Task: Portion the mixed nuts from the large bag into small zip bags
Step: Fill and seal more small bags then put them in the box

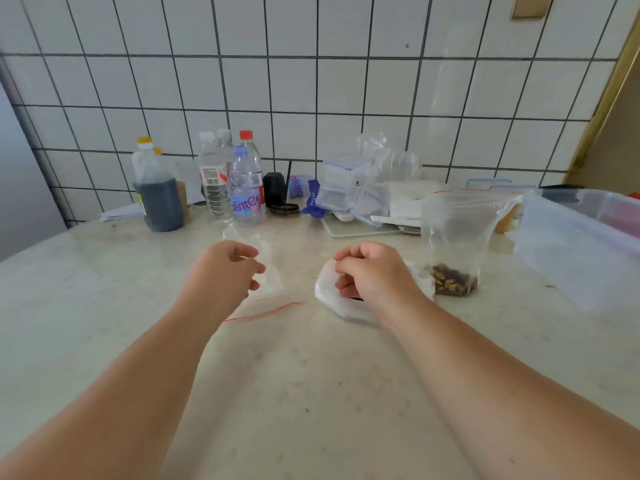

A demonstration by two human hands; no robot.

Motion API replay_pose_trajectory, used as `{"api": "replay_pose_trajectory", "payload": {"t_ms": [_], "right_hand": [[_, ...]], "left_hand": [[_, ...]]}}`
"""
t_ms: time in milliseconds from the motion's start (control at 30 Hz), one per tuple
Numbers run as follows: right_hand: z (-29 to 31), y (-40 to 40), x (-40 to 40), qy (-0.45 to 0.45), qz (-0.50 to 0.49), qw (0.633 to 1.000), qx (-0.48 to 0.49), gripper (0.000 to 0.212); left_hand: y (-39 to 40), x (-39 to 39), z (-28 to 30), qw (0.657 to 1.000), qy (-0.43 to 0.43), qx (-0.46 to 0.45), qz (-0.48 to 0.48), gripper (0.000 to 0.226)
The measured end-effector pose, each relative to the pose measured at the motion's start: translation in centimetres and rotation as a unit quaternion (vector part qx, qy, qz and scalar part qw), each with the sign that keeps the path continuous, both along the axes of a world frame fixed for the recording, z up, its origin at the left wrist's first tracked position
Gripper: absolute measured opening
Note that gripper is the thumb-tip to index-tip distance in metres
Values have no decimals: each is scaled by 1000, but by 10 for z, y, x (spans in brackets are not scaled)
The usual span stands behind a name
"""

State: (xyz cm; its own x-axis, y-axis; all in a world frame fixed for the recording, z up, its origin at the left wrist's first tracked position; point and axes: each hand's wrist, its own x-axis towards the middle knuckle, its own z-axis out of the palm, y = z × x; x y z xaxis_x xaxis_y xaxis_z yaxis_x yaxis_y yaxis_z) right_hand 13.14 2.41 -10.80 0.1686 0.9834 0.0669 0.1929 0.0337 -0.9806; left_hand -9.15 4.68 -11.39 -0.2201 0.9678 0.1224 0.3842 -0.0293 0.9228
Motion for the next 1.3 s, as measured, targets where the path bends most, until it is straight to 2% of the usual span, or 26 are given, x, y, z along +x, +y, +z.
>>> {"api": "replay_pose_trajectory", "payload": {"t_ms": [133, 233, 333, 467, 567, 767, 867, 933, 1033, 1167, 1300], "right_hand": [[-9, 2, -34, -59, 61, 996, -17, 13], [-16, 4, -55, -136, 87, 986, -35, 19], [-22, 9, -70, -233, 100, 967, -37, 34], [-29, 16, -84, -274, 91, 956, -51, 36], [-31, 20, -89, -300, 68, 951, -31, 32], [-27, 20, -91, -264, 37, 964, 12, 17], [-19, 13, -86, -214, 17, 975, 65, 8], [-14, 7, -80, -188, 6, 978, 89, 10], [-7, -5, -65, -214, -14, 969, 125, 13], [2, -20, -39, -245, -38, 956, 155, 14], [10, -29, -6, -268, -76, 950, 142, 17]], "left_hand": [[-1, -21, -33, 993, 116, 22, -8, 31], [1, -29, -47, 973, 231, -15, -26, 42], [8, -34, -50, 952, 302, -43, -23, 34], [7, -32, -48, 955, 297, -16, -7, 17], [1, -31, -45, 968, 250, 1, -8, 17], [-14, -24, -38, 971, 216, 94, -22, 12], [-22, -19, -35, 961, 216, 172, -31, 11], [-28, -13, -33, 947, 229, 223, -31, 11], [-35, -1, -27, 922, 272, 274, -20, 12], [-41, 14, -20, 909, 320, 267, -10, 22], [-45, 28, -8, 924, 332, 190, 4, 14]]}}
